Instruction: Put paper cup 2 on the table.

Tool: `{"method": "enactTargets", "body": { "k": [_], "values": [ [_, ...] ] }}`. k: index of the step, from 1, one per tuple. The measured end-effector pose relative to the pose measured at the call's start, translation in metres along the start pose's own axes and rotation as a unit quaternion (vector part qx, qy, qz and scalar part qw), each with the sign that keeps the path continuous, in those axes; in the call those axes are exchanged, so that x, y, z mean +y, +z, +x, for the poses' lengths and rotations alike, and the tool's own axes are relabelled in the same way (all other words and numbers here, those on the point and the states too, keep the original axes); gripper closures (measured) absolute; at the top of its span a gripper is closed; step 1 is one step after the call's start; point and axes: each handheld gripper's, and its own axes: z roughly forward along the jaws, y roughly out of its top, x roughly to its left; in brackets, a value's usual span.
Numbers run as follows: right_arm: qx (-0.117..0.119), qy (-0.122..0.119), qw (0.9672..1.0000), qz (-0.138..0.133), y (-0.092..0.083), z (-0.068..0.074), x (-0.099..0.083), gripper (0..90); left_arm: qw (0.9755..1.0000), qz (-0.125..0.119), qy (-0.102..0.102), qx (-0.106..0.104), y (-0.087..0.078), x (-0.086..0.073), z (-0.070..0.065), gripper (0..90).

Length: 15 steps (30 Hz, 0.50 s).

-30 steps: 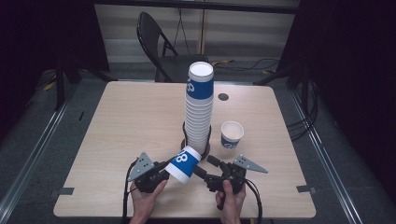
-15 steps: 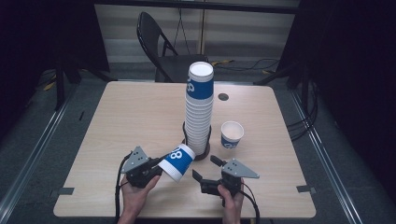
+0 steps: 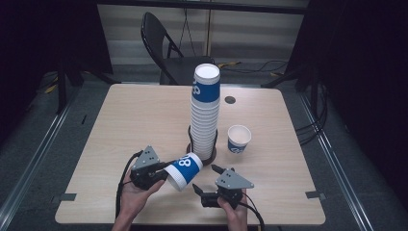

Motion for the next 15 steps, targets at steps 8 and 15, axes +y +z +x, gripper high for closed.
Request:
{"method": "enactTargets", "body": {
  "k": [8, 15],
  "values": [
    [0.006, -0.070, 0.9975, -0.002, 0.000, 0.009, 0.003, 17.4, 0.9974, 0.064, -0.007, -0.032, 0.008, 0.006, 0.004, 85.3],
    [0.006, -0.125, 0.9920, 0.018, 0.001, 0.017, 0.003, 15.5, 0.9934, 0.105, -0.015, -0.042, 0.017, 0.010, 0.006, 85.4]
  ]
}}
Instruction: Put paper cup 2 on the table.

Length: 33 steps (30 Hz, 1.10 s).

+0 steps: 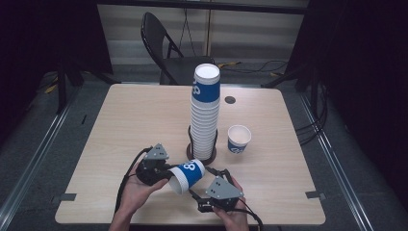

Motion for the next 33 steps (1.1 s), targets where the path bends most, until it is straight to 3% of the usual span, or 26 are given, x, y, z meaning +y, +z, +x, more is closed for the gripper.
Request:
{"method": "enactTargets", "body": {
  "k": [3, 5, 12, 19, 28, 31, 33],
  "values": [
    [-0.012, -0.022, 0.9997, 0.007, 0.000, 0.003, 0.002, 14.8, 0.9997, 0.024, 0.002, 0.002, 0.001, 0.005, 0.001, 85.4],
    [-0.038, -0.035, 0.9986, 0.014, 0.001, 0.006, 0.004, 16.5, 0.9994, 0.034, 0.006, -0.002, 0.002, 0.009, 0.002, 85.3],
    [-0.036, -0.073, 0.9965, 0.019, 0.004, 0.011, 0.008, 13.5, 0.9971, 0.074, 0.012, -0.008, 0.007, 0.018, 0.001, 85.3],
    [-0.030, -0.111, 0.9928, 0.035, 0.007, 0.014, 0.012, 12.9, 0.9923, 0.121, 0.018, -0.021, 0.013, 0.025, 0.002, 85.3],
    [-0.006, -0.170, 0.9845, 0.042, 0.013, 0.022, 0.024, 11.5, 0.9877, 0.147, 0.031, -0.044, 0.017, 0.035, -0.003, 85.5],
    [0.000, -0.177, 0.9833, 0.042, 0.017, 0.024, 0.027, 12.2, 0.9861, 0.156, 0.035, -0.048, 0.019, 0.038, -0.006, 85.5],
    [0.005, -0.178, 0.9833, 0.037, 0.019, 0.024, 0.028, 12.2, 0.9866, 0.153, 0.030, -0.049, 0.021, 0.039, -0.008, 85.6]
  ]
}}
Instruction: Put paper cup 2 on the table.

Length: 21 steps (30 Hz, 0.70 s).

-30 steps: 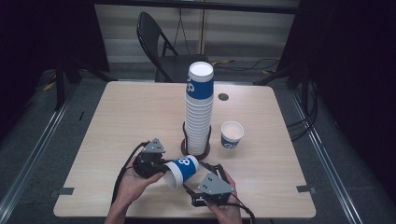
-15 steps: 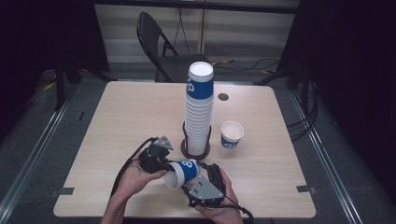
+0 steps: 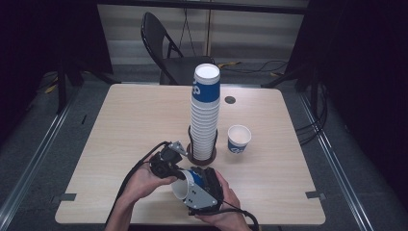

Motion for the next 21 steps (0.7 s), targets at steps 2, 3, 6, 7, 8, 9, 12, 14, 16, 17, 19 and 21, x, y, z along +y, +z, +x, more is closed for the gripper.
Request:
{"method": "enactTargets", "body": {
  "k": [2, 3, 6, 7, 8, 9, 12, 14, 16, 17, 19, 21],
  "values": [
    [0.000, -0.003, 1.0000, 0.002, 0.0005, 0.0007, 0.0012, 12.6, 1.0000, 0.005, -0.001, -0.002, 0.0004, 0.0004, 0.0007, 85.5],
    [0.002, -0.004, 1.0000, 0.001, 0.0006, 0.0004, 0.0014, 12.6, 1.0000, 0.006, -0.002, -0.002, 0.0006, 0.0005, 0.0008, 85.5],
    [0.004, -0.007, 1.0000, -0.002, 0.0003, 0.0011, 0.0018, 13.0, 0.9999, 0.010, 0.001, -0.004, 0.0027, 0.0010, -0.0002, 85.5],
    [0.005, -0.005, 1.0000, -0.001, 0.0002, 0.0016, 0.0028, 13.2, 0.9999, 0.012, 0.005, -0.005, 0.0035, 0.0011, -0.0007, 85.4],
    [0.006, -0.008, 0.9999, -0.002, 0.0003, 0.0031, 0.0039, 13.7, 0.9998, 0.015, 0.007, -0.006, 0.0042, 0.0011, -0.0012, 85.4],
    [0.006, -0.013, 0.9999, -0.003, 0.0003, 0.0050, 0.0048, 14.2, 0.9998, 0.017, 0.005, -0.004, 0.0051, 0.0011, -0.0019, 85.5],
    [0.006, -0.013, 0.9999, -0.008, 0.0015, 0.0064, 0.0062, 15.2, 1.0000, 0.008, -0.001, 0.005, 0.0046, 0.0001, -0.0025, 85.4],
    [0.006, -0.011, 0.9999, -0.011, 0.0011, 0.0058, 0.0062, 15.9, 1.0000, -0.006, -0.002, 0.004, 0.0047, -0.0016, -0.0033, 85.2],
    [0.011, 0.006, 0.9998, -0.013, -0.0004, 0.0044, 0.0063, 16.9, 0.9998, -0.017, -0.009, 0.002, 0.0053, -0.0035, -0.0033, 85.0],
    [0.012, 0.012, 0.9997, -0.015, -0.0010, 0.0033, 0.0062, 17.1, 0.9997, -0.023, -0.010, 0.001, 0.0054, -0.0040, -0.0028, 84.8],
    [0.009, 0.019, 0.9997, -0.015, -0.0014, 0.0025, 0.0059, 17.4, 0.9995, -0.028, -0.014, 0.002, 0.0060, -0.0046, -0.0023, 84.3],
    [0.009, 0.026, 0.9995, -0.015, -0.0014, 0.0016, 0.0051, 17.8, 0.9991, -0.040, -0.013, 0.005, 0.0061, -0.0058, -0.0019, 83.8]
  ]
}}
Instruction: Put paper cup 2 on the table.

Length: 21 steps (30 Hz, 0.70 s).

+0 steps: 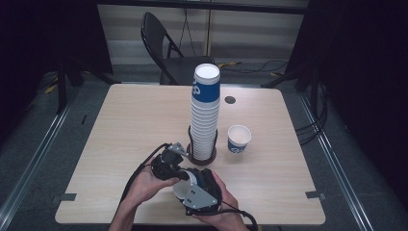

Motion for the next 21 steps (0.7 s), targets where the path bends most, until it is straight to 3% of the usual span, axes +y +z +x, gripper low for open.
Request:
{"method": "enactTargets", "body": {
  "k": [2, 7, 11, 15, 21],
  "values": [
    [-0.007, 0.008, 0.9999, -0.003, 0.000, -0.001, -0.001, 18.5, 0.9998, -0.013, -0.013, 0.007, -0.001, -0.002, 0.001, 81.4],
    [-0.013, 0.040, 0.9990, -0.014, -0.003, -0.006, -0.006, 19.0, 0.9986, -0.045, -0.021, 0.019, -0.005, -0.010, 0.003, 71.5],
    [-0.011, 0.065, 0.9976, -0.020, -0.002, -0.009, -0.010, 19.1, 0.9944, -0.094, -0.042, 0.023, -0.004, -0.021, 0.006, 64.4],
    [-0.009, 0.084, 0.9962, -0.019, -0.001, -0.012, -0.014, 19.2, 0.9902, -0.125, -0.055, 0.028, -0.003, -0.029, 0.008, 55.7],
    [-0.006, 0.127, 0.9914, -0.033, -0.002, -0.019, -0.020, 19.2, 0.9833, -0.166, -0.062, 0.040, -0.007, -0.036, 0.010, 45.1]
  ]
}}
